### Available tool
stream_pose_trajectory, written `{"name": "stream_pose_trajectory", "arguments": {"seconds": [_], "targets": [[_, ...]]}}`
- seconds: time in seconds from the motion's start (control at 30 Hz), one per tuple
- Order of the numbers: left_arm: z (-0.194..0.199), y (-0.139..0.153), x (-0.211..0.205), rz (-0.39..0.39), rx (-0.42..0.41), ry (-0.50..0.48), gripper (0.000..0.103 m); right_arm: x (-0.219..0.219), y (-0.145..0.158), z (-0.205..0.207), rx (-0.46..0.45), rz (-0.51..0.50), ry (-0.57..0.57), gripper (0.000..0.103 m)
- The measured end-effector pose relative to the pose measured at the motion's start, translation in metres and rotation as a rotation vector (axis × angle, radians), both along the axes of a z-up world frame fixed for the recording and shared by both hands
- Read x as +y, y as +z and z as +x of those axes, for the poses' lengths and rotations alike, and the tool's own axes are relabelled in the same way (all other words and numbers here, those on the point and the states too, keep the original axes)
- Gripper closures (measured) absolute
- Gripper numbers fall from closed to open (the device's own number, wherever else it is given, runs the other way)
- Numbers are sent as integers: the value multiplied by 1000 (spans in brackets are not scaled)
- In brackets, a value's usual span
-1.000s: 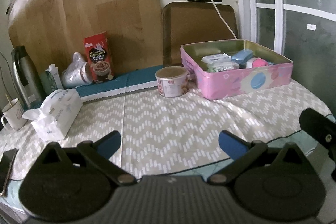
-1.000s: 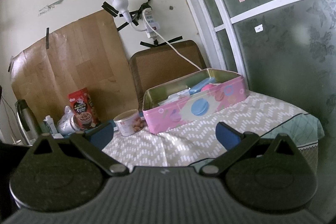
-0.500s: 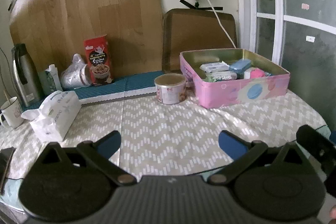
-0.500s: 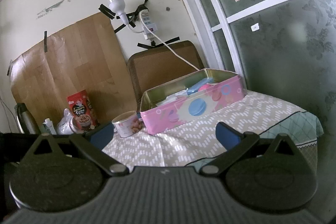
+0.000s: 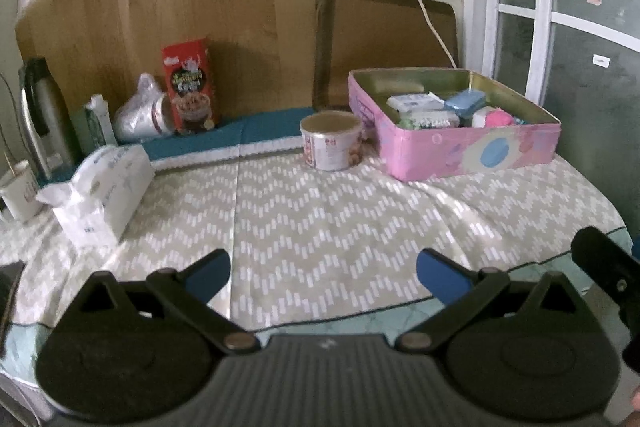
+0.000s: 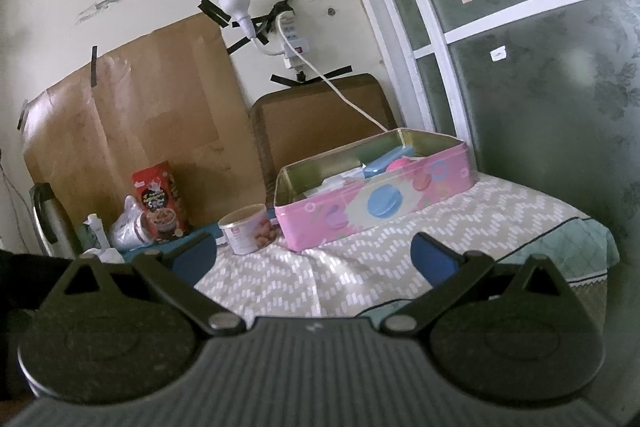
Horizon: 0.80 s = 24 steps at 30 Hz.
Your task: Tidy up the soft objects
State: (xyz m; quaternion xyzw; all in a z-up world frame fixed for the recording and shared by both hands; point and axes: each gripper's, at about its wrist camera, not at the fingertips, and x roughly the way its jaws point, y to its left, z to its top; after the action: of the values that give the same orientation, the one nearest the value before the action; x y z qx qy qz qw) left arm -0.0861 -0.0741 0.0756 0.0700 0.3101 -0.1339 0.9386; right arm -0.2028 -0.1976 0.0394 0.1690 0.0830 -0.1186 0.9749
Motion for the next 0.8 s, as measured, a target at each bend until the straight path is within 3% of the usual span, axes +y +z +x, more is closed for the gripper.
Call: {"name": "stream_pose_trajectory", "arguments": {"seconds": [0.8], "targets": [[-2, -6, -4, 33, 6, -33, 0, 2, 0, -1, -9, -8, 7, 0]]}}
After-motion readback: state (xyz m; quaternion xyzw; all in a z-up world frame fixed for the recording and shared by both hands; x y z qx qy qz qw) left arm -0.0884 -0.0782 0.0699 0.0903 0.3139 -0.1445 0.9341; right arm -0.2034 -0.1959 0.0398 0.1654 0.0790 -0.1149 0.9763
